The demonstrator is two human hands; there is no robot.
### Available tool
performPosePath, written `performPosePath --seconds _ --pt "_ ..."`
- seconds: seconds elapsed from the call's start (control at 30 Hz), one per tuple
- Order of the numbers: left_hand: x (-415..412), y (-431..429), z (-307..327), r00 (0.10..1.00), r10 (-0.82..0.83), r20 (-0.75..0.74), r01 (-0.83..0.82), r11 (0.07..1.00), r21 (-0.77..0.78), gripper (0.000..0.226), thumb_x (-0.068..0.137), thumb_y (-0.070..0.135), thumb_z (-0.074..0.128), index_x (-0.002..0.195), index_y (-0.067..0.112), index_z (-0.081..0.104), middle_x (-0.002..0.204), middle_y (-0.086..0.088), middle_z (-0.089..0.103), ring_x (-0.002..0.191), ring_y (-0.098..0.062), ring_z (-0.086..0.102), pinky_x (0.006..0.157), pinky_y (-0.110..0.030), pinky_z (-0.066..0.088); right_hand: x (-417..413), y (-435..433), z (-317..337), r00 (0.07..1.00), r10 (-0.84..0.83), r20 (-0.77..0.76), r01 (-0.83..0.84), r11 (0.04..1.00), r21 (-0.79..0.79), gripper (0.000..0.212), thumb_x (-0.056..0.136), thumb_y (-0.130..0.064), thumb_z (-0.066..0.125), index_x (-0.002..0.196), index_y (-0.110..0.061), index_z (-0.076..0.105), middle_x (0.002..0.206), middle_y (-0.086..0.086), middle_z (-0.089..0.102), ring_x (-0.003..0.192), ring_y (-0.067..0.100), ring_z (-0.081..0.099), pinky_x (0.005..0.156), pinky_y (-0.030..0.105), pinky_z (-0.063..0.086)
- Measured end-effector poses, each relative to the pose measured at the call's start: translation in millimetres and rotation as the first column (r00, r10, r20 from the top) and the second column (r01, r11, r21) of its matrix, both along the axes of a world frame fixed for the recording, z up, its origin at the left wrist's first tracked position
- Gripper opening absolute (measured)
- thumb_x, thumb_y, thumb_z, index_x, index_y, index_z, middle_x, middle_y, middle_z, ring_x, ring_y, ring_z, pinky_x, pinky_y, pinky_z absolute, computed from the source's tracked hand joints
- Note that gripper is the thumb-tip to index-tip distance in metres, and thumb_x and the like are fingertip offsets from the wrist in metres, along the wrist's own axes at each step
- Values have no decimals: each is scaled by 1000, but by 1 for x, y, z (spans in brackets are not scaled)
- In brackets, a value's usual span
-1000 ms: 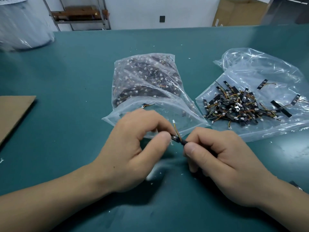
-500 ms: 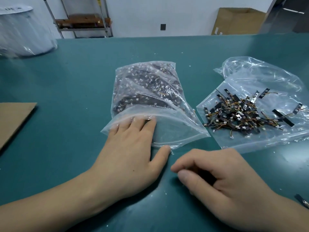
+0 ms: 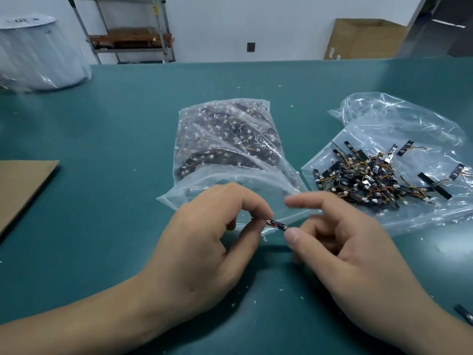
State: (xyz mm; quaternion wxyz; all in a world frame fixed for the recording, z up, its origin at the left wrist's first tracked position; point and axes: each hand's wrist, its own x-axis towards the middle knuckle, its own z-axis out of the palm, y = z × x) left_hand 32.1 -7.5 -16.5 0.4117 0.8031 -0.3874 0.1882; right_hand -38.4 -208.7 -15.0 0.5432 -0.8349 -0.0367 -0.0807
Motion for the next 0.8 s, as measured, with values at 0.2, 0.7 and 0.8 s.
performPosePath --seconds 0.2,0.7,0.8 --pt "1 -1 1 998 -54 36 57 995 -82 16 87 0 72 88 16 67 90 9 67 78 -9 58 71 -19 42 2 0 0 1000 28 -4 -28 988 -151 13 92 -46 61 91 -36 69 64 -6 69 51 15 57 52 23 44" --pt "2 0 5 963 -116 -244 129 991 35 9 94 33 64 97 28 70 78 14 61 68 -16 57 63 -23 45 2 -3 4 998 63 -6 -63 998 -17 13 87 -39 69 81 -28 73 60 1 66 48 1 47 49 13 36" --pt "1 -1 4 947 -145 -286 167 984 54 7 95 27 66 89 26 69 70 6 62 60 -19 56 57 -34 47 1 -3 6 997 81 5 -80 994 -70 16 89 -41 68 81 -28 71 60 2 64 49 8 47 49 18 36"
